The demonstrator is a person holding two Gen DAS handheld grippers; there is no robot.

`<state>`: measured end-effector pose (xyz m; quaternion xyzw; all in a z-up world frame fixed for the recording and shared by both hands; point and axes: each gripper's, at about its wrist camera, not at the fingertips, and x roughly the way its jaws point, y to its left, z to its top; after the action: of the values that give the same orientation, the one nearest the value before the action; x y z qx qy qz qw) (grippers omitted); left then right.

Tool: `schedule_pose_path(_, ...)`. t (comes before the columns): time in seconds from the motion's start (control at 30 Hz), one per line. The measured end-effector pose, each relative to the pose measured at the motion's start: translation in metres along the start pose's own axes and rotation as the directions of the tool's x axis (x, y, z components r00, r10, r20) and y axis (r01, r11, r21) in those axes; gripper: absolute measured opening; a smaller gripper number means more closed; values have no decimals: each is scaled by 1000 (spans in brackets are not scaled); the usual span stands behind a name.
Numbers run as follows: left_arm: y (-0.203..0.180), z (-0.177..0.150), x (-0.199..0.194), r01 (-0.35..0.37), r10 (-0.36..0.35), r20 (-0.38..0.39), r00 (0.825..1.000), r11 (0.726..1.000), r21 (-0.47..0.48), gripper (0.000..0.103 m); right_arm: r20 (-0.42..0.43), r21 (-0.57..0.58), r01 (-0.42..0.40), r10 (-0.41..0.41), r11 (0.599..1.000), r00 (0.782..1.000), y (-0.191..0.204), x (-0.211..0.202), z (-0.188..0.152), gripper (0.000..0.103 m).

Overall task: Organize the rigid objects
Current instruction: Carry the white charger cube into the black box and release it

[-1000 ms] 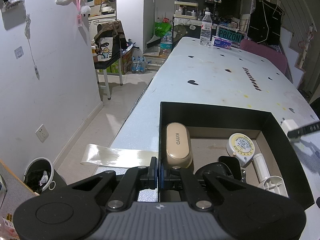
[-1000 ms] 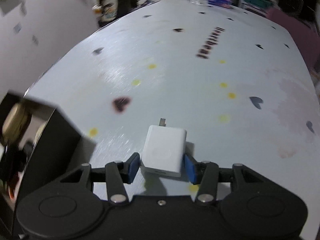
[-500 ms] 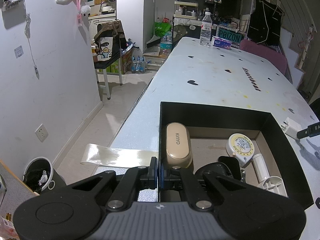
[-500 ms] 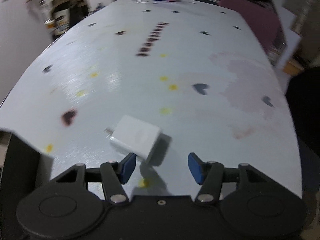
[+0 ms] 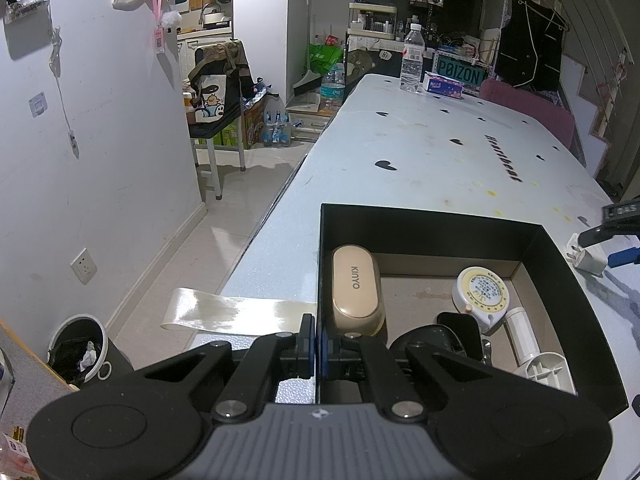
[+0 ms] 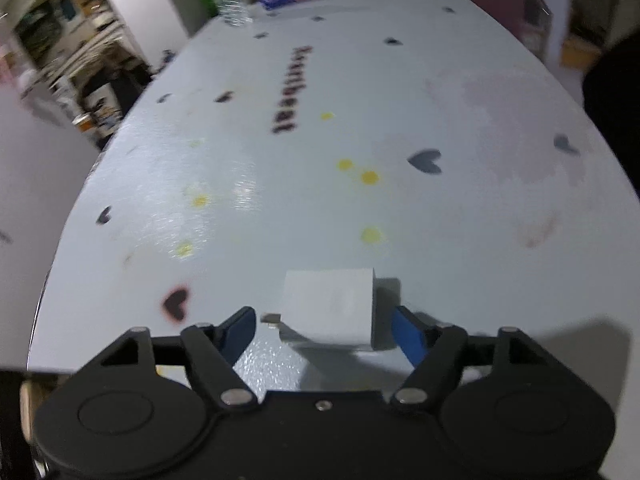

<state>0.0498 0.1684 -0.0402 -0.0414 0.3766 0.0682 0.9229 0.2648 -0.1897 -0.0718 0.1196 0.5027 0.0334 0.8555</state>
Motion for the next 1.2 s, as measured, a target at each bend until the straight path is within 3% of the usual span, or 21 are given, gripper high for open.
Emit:
schedule_pose_path(0.1,0,0,0,1,-1,0,1000,1000,-1,3,5,52,-2,1,999,1000,0,6,2,68)
schedule_pose_path(0.37,0,0,0,0,0,0,1000,1000,0,3,20,-46,32,-31,998,999,11,1,-3,66)
schedule_pose_path(0.57,0,0,0,0,0,0,1000,1000,0,3,37,-62,10,-8,998,999,16,-13,-5,66)
schedule_pose_path(0.73,0,0,0,0,0,0,1000,1000,0,3,108,-91,-110,119,990,987,37,-54,-10,66)
schedule_pose_path(0.87,0,0,0,0,0,0,1000,1000,-1,2,116,-157,-245,264,957,957,69,-84,-24,66)
schedule_pose_path(1.07,0,0,0,0,0,0,1000,1000,0,2,11,-274,-367,384,889,923,131,-95,-56,66)
schedule_pose_path(1.2,0,0,0,1,-1,0,1000,1000,-1,2,-73,-314,-376,372,872,925,164,-80,-74,66)
